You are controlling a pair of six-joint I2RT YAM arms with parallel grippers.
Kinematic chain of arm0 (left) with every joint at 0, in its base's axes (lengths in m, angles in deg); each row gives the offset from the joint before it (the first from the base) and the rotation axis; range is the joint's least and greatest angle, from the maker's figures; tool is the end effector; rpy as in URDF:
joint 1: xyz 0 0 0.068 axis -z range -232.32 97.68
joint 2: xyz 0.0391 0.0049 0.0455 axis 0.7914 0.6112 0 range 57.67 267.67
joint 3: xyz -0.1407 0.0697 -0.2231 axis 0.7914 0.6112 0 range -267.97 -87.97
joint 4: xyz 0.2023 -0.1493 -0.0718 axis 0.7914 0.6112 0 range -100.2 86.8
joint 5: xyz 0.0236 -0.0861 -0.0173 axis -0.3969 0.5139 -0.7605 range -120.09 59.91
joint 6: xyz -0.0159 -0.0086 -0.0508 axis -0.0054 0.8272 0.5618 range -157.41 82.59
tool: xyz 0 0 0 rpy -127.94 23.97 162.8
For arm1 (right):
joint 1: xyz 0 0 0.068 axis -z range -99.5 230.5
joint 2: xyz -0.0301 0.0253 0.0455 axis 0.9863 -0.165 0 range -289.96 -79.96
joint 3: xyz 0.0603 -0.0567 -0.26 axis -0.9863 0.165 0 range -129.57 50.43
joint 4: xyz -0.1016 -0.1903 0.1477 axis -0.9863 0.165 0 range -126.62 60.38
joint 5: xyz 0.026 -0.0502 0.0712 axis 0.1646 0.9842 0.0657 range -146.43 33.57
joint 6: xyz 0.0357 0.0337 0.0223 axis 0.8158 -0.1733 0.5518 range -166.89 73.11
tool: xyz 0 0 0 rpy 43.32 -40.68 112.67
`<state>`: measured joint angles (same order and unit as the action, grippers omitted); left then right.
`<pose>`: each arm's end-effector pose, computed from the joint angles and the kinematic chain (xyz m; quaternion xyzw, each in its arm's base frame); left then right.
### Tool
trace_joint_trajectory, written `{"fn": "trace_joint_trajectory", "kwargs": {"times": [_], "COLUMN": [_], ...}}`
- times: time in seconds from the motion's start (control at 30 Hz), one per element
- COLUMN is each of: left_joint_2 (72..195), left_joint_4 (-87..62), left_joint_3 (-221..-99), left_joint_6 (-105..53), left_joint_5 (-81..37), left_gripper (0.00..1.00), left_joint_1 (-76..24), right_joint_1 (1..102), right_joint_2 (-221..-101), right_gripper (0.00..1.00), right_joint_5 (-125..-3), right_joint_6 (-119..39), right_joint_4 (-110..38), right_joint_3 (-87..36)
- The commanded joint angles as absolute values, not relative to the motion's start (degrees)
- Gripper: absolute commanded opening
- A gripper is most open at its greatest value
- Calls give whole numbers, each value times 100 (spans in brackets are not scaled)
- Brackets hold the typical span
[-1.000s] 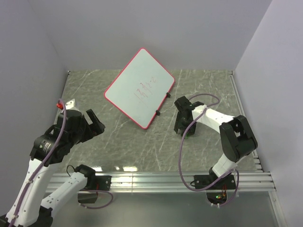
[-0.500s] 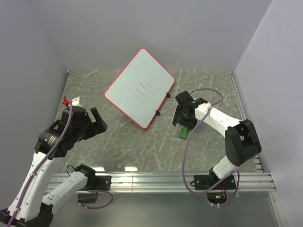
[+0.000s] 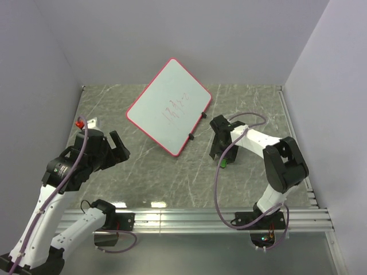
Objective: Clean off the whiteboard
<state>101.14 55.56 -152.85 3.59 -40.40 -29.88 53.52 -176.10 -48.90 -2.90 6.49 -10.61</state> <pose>0.1065 -0.0370 0.3642 -0.1824 0.9003 -0.1327 0.3722 0.2743 0.1343 0.1773 0.1535 0.9807 0.0062 0.1213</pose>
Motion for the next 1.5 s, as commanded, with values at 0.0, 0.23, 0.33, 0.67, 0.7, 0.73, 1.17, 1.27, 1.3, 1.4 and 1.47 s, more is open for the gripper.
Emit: {"fn": "trace_joint_trajectory", "kwargs": {"times": [0.0, 0.23, 0.33, 0.67, 0.7, 0.73, 1.17, 1.27, 1.3, 1.4, 1.47], "left_joint_2": [10074, 10109, 10135, 10258, 10267, 10267, 10320, 10381, 10399, 10478, 10548], "left_joint_4": [5440, 5449, 5431, 5378, 5370, 5361, 5291, 5299, 5317, 5343, 5361], "left_joint_3": [-15274, -15239, -15213, -15213, -15213, -15213, -15116, -15160, -15212, -15326, -15379], "left_joint_6": [197, 153, 144, 135, 144, 153, 258, 285, 293, 276, 250], "left_joint_5": [-4002, -4055, -4038, -4055, -4064, -4055, -4064, -4055, -4064, -4099, -4151], "left_gripper": [92, 92, 92, 92, 92, 92, 92, 92, 92, 92, 91], "left_joint_1": [-2973, -2973, -2965, -2965, -2964, -2973, -2973, -2973, -2973, -2973, -2973], "right_joint_1": [5370, 5387, 5405, 5519, 5537, 5537, 5546, 5537, 5545, 5449, 5405], "right_joint_2": [-17760, -17928, -17936, -18156, -18191, -18200, -17980, -17902, -17875, -17726, -17655], "right_gripper": [71, 65, 61, 50, 48, 45, 0, 0, 0, 0, 0], "right_joint_5": [-4650, -4553, -4509, -4474, -4465, -4456, -4421, -4561, -4657, -5228, -5939], "right_joint_6": [-198, -180, -163, -277, -277, -285, -461, -487, -505, -602, -567], "right_joint_4": [609, 548, 495, 512, 521, 504, 636, 715, 697, 470, 48], "right_joint_3": [-1074, -1048, -1057, -1189, -1189, -1180, -1311, -1618, -1724, -2224, -2550]}}
